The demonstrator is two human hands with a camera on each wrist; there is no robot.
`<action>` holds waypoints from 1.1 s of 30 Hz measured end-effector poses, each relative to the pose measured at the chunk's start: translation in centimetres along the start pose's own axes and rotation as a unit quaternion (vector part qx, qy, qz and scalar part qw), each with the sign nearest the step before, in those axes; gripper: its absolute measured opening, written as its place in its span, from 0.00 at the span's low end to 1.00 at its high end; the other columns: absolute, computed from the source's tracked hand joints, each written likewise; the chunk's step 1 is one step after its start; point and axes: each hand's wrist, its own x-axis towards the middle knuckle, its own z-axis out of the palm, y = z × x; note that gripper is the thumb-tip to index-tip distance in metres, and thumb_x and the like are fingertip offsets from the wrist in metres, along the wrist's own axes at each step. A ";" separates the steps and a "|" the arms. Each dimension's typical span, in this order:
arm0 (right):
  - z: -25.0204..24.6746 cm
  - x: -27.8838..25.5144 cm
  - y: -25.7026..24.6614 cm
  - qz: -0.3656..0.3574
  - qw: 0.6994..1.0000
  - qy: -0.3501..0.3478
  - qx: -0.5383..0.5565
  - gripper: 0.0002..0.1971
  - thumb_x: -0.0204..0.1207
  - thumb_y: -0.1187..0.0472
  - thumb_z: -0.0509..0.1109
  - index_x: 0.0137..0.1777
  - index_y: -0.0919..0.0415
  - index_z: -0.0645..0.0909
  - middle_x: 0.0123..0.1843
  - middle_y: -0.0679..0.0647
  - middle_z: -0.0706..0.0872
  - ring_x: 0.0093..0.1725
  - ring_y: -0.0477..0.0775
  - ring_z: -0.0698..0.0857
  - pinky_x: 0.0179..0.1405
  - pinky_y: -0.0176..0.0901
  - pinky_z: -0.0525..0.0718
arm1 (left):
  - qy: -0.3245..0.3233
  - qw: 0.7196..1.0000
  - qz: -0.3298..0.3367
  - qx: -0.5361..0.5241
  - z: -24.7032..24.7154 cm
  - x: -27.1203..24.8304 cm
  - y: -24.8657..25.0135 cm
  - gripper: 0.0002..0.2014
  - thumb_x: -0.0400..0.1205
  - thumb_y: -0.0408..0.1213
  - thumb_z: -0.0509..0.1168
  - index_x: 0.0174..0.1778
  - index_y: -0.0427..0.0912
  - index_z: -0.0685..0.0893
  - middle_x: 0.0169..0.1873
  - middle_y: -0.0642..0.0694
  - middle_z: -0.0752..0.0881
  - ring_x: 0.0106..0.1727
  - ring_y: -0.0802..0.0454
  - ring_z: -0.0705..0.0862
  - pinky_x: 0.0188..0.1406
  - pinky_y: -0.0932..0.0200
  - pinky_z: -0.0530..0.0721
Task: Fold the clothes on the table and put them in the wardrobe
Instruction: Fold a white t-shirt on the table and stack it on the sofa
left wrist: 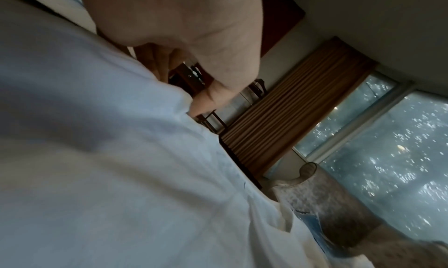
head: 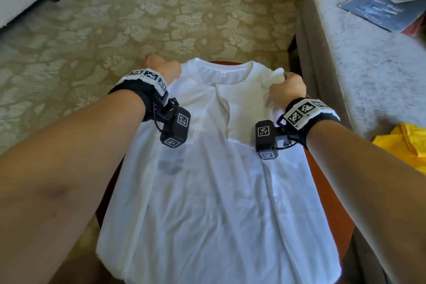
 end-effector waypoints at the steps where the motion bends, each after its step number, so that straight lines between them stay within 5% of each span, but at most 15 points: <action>1: 0.0 0.4 -0.2 0.010 1.000 -0.005 -0.007 0.16 0.78 0.61 0.63 0.64 0.61 0.82 0.59 0.60 0.86 0.57 0.63 0.84 0.55 0.49 0.83 | 0.017 0.999 0.027 0.043 -0.2 0.4 0.1 0.28 0.77 0.38 0.67 0.73 0.30 0.73 0.70 0.33 0.78 0.68 0.35 0.79 0.62 0.47 0.79; 5: -0.4 2.0 -0.7 0.013 0.997 -0.004 -0.072 0.04 0.78 0.58 0.69 0.45 0.58 0.83 0.46 0.57 0.85 0.43 0.58 0.83 0.39 0.43 0.78 | -0.058 0.980 0.088 0.166 -0.8 2.2 0.7 0.17 0.76 0.35 0.73 0.59 0.34 0.84 0.58 0.33 0.84 0.52 0.38 0.82 0.51 0.49 0.79; 9: 0.0 3.2 -1.2 -0.003 0.992 0.019 -0.123 0.08 0.78 0.50 0.69 0.42 0.54 0.79 0.49 0.57 0.85 0.49 0.59 0.82 0.41 0.43 0.74 | -0.134 0.963 0.110 0.205 -2.2 3.3 1.8 0.13 0.74 0.33 0.77 0.51 0.34 0.85 0.49 0.38 0.85 0.50 0.43 0.82 0.49 0.50 0.79; 13: 0.6 3.4 -1.3 0.018 0.998 0.055 0.012 0.04 0.75 0.56 0.76 0.48 0.54 0.87 0.41 0.52 0.84 0.42 0.54 0.81 0.43 0.40 0.76 | -0.114 0.970 0.148 0.152 -1.8 3.9 1.5 0.10 0.72 0.32 0.78 0.38 0.38 0.81 0.32 0.47 0.79 0.43 0.46 0.78 0.43 0.56 0.75; 17: 1.1 3.9 -1.4 0.021 0.996 0.069 0.052 0.09 0.72 0.55 0.77 0.52 0.52 0.90 0.45 0.51 0.90 0.46 0.55 0.87 0.45 0.42 0.81 | -0.053 0.975 0.188 0.110 -0.6 4.8 1.3 0.16 0.72 0.34 0.78 0.29 0.45 0.76 0.30 0.52 0.77 0.39 0.49 0.78 0.33 0.61 0.73; 22: 0.3 5.0 -1.9 0.037 0.995 0.071 0.065 0.12 0.74 0.48 0.73 0.54 0.49 0.88 0.49 0.53 0.90 0.50 0.59 0.88 0.56 0.53 0.87 | -0.064 0.985 0.138 0.083 -0.2 6.4 1.9 0.11 0.77 0.36 0.75 0.35 0.42 0.79 0.38 0.46 0.81 0.51 0.41 0.83 0.44 0.54 0.78; 23: 0.2 5.4 -2.1 0.038 0.994 0.073 0.076 0.11 0.75 0.48 0.72 0.54 0.49 0.88 0.48 0.53 0.90 0.50 0.59 0.87 0.55 0.52 0.87 | -0.084 0.984 0.117 0.103 -0.4 6.5 2.3 0.08 0.79 0.38 0.73 0.42 0.38 0.82 0.45 0.42 0.84 0.56 0.39 0.83 0.48 0.51 0.79; 25: 0.1 6.1 -2.7 0.040 0.992 0.067 0.099 0.07 0.76 0.51 0.71 0.51 0.49 0.84 0.46 0.52 0.89 0.47 0.56 0.86 0.49 0.48 0.84 | -0.139 0.976 0.066 0.156 -0.8 6.5 3.2 0.21 0.82 0.44 0.68 0.65 0.32 0.80 0.62 0.36 0.82 0.64 0.36 0.81 0.56 0.49 0.78; 27: 0.2 6.8 -3.0 0.041 0.991 0.061 0.111 0.05 0.76 0.53 0.71 0.50 0.47 0.81 0.44 0.50 0.88 0.45 0.53 0.85 0.46 0.46 0.81 | -0.201 0.961 0.039 0.187 -0.9 6.6 4.1 0.28 0.85 0.45 0.64 0.75 0.28 0.72 0.61 0.31 0.82 0.60 0.35 0.82 0.54 0.50 0.79; 31: 0.8 7.9 -3.0 0.038 0.989 0.049 0.131 0.06 0.77 0.55 0.71 0.51 0.45 0.77 0.39 0.45 0.83 0.42 0.50 0.82 0.45 0.47 0.79 | -0.221 0.963 0.011 0.152 -0.4 7.6 4.2 0.23 0.78 0.37 0.71 0.67 0.30 0.81 0.69 0.32 0.80 0.58 0.39 0.82 0.42 0.54 0.79; 33: 0.9 8.2 -2.8 0.036 0.989 0.050 0.136 0.06 0.78 0.55 0.71 0.51 0.46 0.77 0.37 0.44 0.82 0.41 0.50 0.82 0.47 0.47 0.80 | -0.200 0.974 0.008 0.108 -0.3 8.2 4.3 0.22 0.75 0.35 0.73 0.64 0.33 0.83 0.65 0.34 0.83 0.54 0.42 0.82 0.44 0.55 0.79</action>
